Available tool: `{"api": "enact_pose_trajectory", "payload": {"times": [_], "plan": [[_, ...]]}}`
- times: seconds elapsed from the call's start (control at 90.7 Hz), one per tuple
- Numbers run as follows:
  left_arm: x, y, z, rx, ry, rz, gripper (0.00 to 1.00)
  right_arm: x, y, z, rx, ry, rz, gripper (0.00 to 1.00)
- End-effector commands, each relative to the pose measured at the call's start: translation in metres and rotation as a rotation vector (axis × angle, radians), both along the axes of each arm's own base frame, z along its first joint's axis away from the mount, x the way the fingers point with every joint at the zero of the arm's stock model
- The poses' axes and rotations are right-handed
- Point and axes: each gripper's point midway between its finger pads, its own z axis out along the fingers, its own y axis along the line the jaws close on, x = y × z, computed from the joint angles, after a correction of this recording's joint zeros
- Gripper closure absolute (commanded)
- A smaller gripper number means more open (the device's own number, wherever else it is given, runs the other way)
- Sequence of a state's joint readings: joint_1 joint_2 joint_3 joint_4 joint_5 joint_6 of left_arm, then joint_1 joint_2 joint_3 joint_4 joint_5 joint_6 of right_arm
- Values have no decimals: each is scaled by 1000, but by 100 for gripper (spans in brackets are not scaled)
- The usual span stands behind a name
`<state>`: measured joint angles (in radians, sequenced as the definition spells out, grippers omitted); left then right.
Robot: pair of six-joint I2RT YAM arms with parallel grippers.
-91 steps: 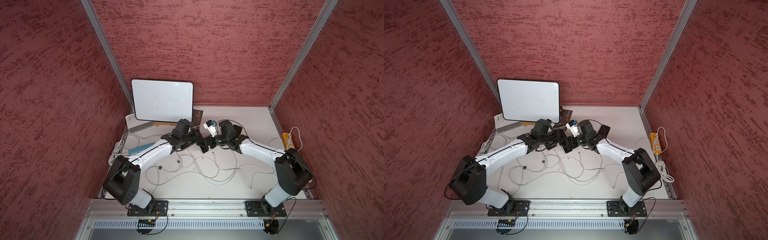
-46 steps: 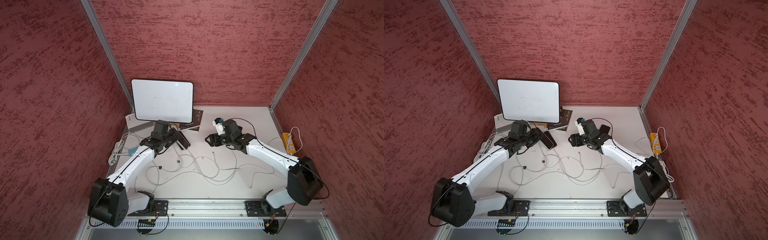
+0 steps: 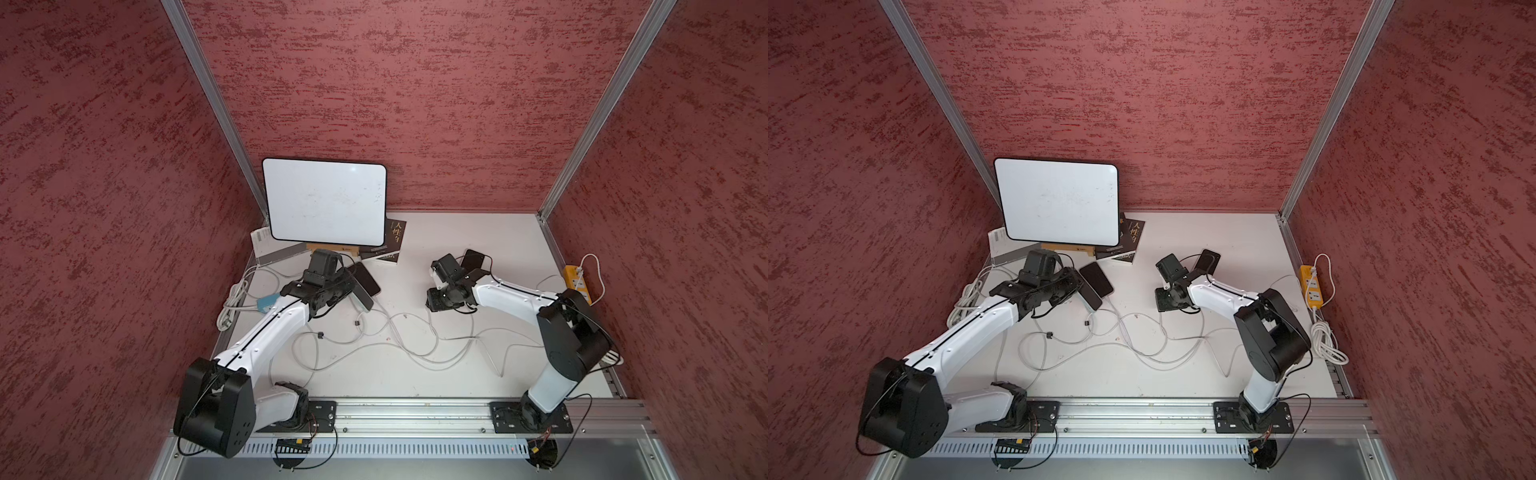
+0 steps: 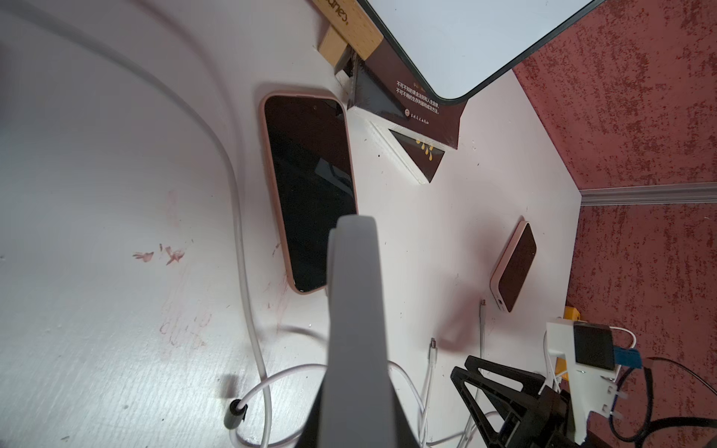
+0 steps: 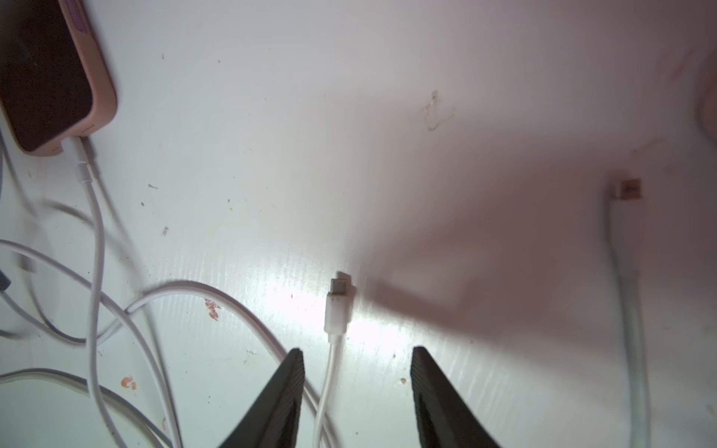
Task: Plug the charging cable into the phone
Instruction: Pick up the charging cable from the center of the board.
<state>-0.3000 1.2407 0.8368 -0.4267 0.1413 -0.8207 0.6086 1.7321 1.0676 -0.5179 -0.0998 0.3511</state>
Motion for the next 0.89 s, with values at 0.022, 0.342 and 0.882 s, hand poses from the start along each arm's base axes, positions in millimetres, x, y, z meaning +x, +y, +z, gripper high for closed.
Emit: {"api": "enact_pose_trajectory", "payload": {"times": [0.022, 0.342, 0.882], "plan": [[5, -3, 16, -22, -70, -16, 100, 0, 7, -2, -47, -4, 17, 54], [5, -3, 13, -28, -66, -16, 100, 5, 7, -15, -149, -14, 26, 56], [2, -4, 6, -37, -51, -14, 100, -2, 4, -33, -232, 15, 40, 69]]}}
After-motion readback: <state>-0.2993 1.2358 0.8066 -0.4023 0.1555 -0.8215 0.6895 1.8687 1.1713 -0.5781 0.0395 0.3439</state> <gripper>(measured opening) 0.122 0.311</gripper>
